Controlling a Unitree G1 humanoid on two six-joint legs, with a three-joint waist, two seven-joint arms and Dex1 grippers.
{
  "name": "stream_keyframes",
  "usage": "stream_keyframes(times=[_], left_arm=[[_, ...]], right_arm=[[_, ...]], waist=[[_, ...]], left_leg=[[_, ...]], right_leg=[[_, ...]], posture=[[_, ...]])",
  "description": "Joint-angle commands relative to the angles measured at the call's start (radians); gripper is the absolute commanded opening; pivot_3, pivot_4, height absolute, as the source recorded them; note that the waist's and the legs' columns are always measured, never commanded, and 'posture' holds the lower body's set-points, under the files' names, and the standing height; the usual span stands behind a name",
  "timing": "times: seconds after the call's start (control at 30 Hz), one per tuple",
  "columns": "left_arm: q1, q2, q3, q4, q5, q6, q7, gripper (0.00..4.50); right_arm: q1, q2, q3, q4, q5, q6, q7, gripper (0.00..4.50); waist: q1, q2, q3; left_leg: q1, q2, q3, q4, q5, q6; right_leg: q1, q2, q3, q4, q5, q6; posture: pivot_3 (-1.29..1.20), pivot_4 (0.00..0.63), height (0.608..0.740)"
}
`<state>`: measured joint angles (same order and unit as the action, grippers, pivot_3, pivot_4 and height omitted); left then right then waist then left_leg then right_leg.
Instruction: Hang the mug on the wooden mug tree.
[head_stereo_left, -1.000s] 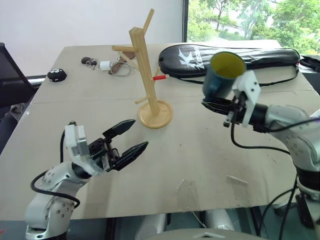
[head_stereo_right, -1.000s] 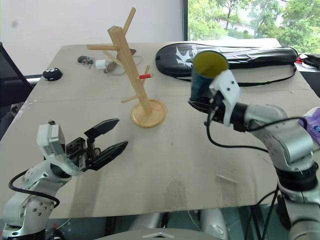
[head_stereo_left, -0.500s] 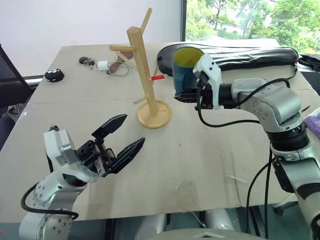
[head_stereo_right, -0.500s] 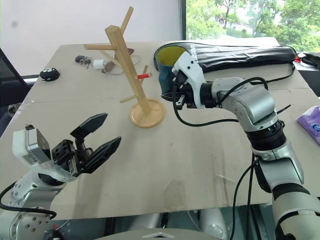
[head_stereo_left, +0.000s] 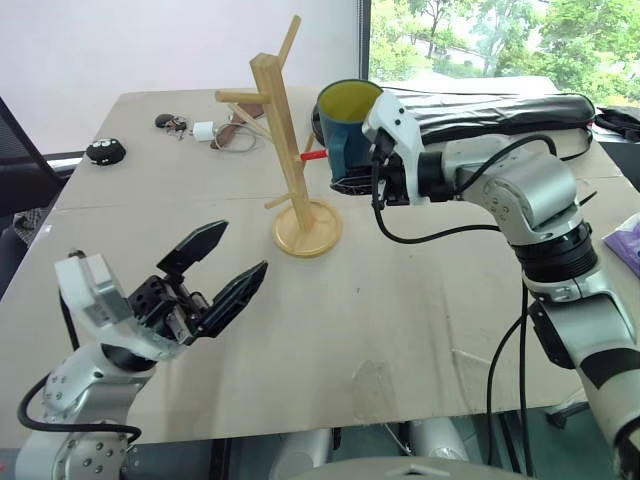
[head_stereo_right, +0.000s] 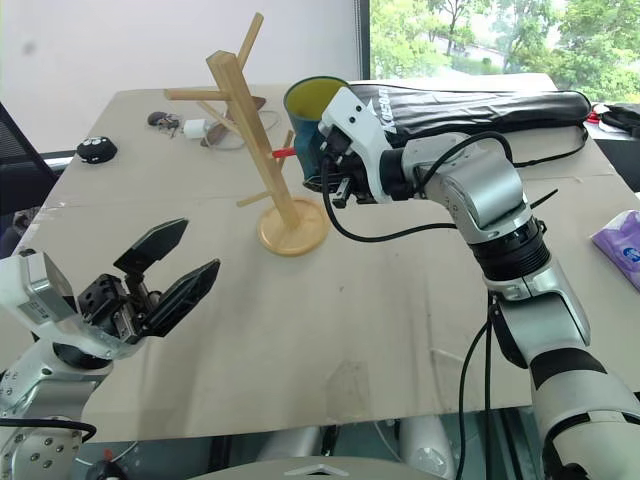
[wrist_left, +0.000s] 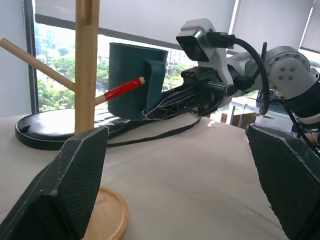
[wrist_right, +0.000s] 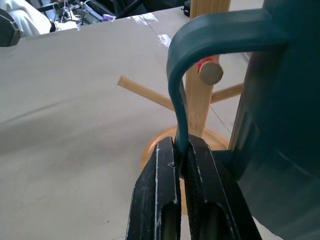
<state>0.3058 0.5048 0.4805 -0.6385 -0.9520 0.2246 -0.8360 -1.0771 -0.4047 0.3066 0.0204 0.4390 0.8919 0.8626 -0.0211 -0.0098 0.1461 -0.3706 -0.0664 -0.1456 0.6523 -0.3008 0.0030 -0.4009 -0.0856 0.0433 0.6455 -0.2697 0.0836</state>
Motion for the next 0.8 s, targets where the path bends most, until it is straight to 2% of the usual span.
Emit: stream_keyframes(times=[0.03,0.5,0.67,0.7,0.77,0.8], left_arm=[[0.028,-0.002,0.044,0.018,-0.020,-0.042,-0.060,4.50],[0.146,-0.075,0.059,0.123,0.016,-0.166,-0.227,4.50],[0.160,-0.082,0.060,0.146,0.016,-0.189,-0.255,4.50],[0.161,-0.082,0.058,0.149,0.015,-0.191,-0.258,4.50],[0.160,-0.081,0.055,0.150,0.012,-0.193,-0.259,4.50],[0.158,-0.081,0.052,0.151,0.012,-0.193,-0.261,4.50]], right_arm=[[-0.040,0.017,0.000,0.012,-0.025,-0.038,0.024,0.05],[-0.084,0.076,0.056,0.110,-0.115,-0.088,0.094,0.05],[-0.074,0.075,0.051,0.098,-0.130,-0.097,0.098,1.51],[-0.068,0.071,0.040,0.090,-0.139,-0.104,0.079,2.05],[-0.048,0.036,-0.006,0.029,-0.119,-0.083,0.071,2.78],[-0.039,0.023,-0.035,-0.005,-0.099,-0.057,0.064,2.78]], waist=[[-0.003,0.000,0.000],[-0.020,0.000,0.000],[-0.020,0.000,0.000],[-0.020,0.000,0.000],[-0.019,0.000,0.000],[-0.017,0.000,0.000]], left_leg=[[0.000,0.000,0.000,0.000,0.000,0.000],[-0.002,0.000,0.000,-0.001,0.000,0.000],[-0.002,0.000,0.000,-0.001,0.000,0.000],[-0.002,0.000,0.000,-0.001,0.000,0.000],[-0.002,0.000,0.000,-0.001,0.000,0.000],[-0.002,0.000,0.000,-0.001,0.000,0.000]], right_leg=[[-0.001,0.000,0.000,0.000,0.000,0.000],[-0.003,-0.001,0.000,0.000,0.000,0.000],[-0.003,-0.001,0.000,0.000,0.000,0.000],[-0.003,-0.001,0.000,0.000,0.000,0.000],[-0.003,-0.001,0.000,0.001,0.000,0.000],[-0.003,-0.001,0.000,0.001,0.000,0.000]], posture=[[0.00,0.150,0.740],[0.00,0.150,0.740],[0.00,0.150,0.740],[0.00,0.150,0.740],[0.00,0.150,0.740],[0.00,0.150,0.740]])
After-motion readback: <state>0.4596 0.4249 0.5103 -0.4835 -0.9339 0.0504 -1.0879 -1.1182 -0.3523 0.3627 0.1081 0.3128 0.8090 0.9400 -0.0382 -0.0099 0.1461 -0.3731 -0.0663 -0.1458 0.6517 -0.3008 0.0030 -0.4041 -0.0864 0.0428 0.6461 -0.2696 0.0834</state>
